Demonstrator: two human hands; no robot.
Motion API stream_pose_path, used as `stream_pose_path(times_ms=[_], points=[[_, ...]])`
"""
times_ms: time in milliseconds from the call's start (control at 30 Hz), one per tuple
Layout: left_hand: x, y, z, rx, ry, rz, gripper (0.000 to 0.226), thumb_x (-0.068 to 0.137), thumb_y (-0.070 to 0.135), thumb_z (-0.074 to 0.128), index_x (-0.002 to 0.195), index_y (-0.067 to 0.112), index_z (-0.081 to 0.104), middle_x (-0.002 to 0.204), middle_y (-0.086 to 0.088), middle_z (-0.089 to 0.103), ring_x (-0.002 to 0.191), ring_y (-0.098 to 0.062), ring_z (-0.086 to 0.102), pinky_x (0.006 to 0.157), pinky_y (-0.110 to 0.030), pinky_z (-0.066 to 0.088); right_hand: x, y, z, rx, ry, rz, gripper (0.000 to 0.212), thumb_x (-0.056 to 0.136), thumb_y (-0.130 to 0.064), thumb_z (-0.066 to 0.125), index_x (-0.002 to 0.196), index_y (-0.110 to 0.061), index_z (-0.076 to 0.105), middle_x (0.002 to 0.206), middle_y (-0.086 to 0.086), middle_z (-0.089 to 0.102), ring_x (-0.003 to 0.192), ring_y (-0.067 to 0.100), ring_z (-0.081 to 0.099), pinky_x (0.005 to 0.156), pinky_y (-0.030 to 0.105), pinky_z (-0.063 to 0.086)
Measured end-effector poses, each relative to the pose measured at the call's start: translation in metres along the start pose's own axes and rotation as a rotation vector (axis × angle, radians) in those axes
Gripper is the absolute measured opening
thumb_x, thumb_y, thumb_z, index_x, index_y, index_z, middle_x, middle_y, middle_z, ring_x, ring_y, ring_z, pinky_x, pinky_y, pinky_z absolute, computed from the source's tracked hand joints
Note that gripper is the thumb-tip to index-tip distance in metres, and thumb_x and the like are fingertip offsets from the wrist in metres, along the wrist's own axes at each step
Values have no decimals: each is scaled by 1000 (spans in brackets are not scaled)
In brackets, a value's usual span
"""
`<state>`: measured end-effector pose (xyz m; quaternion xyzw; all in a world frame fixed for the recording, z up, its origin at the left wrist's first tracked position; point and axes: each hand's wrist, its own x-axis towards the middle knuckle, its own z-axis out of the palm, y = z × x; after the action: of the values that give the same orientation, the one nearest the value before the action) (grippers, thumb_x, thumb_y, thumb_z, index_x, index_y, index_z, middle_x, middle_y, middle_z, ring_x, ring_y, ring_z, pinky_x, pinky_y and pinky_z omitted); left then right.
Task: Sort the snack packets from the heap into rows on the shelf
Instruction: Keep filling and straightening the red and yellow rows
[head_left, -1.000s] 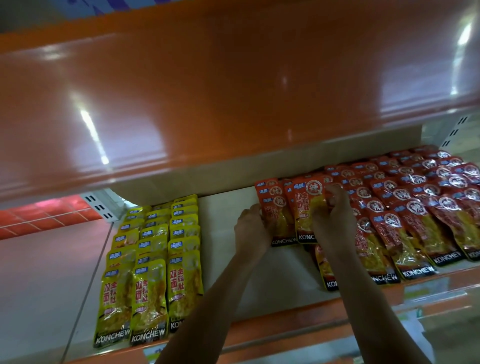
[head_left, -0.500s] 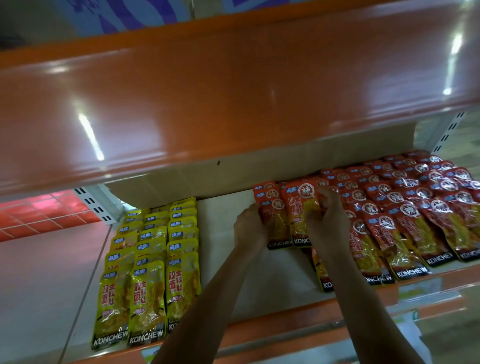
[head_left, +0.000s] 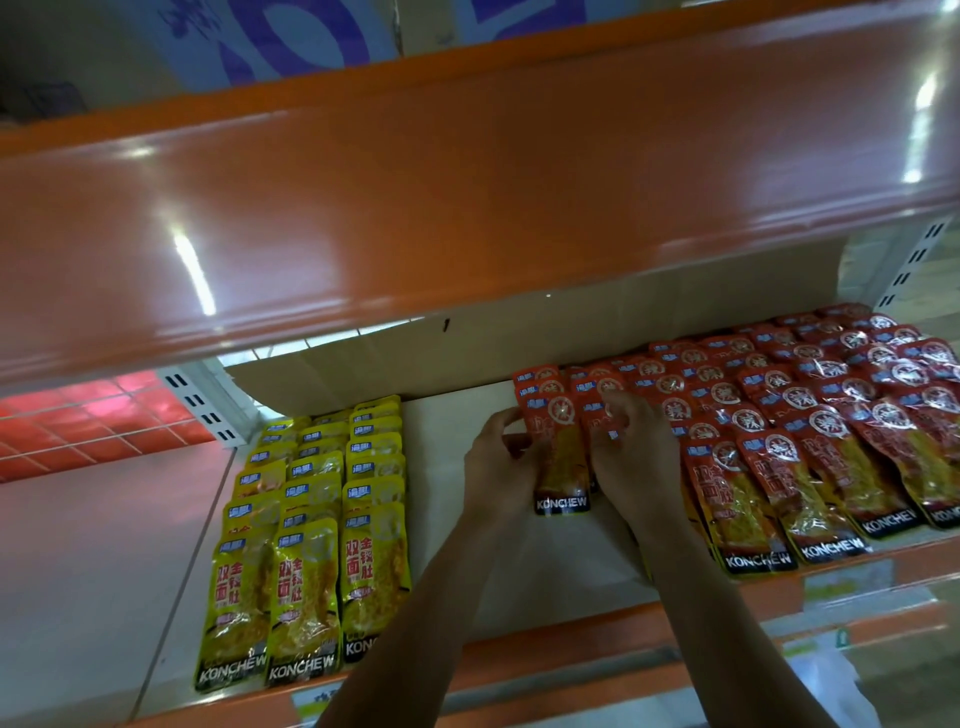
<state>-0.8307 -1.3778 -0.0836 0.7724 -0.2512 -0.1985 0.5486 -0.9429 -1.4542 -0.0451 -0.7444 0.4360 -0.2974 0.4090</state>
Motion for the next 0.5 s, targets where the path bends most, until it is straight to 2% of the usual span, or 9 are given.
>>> stream_pose_path(times_ms=[133,233,367,500], points=[[-3,-7,1,60,-16,-30,37,87,27,68,123,25,57,99,7,69,78,3,64,56,-7,46,0,1,-3,-4,18,7,35,91,-9,56,125,-5,53,121,16,56,110,30,54,81,27,37],[-5,-7,7,134,-26,-14,40,86,32,69,123,25,57,93,13,65,70,8,59,53,-5,43,-1,3,-4,3,5,-13,37,90,-6,55,127,-8,53,125,13,54,113,27,53,85,26,38],[-7,-6,12,234,-16,21,42,87,34,68,124,20,58,108,3,69,73,4,57,58,-4,40,0,7,-5,-49,12,-31,41,90,-5,55,131,-12,53,131,8,50,120,21,49,88,23,37],[-9,-5,13,287,13,52,41,87,35,67,124,18,59,106,0,70,73,0,57,59,-4,40,1,9,-5,-73,13,-40,42,90,-6,56,131,-14,53,131,6,50,122,21,48,91,23,36]])
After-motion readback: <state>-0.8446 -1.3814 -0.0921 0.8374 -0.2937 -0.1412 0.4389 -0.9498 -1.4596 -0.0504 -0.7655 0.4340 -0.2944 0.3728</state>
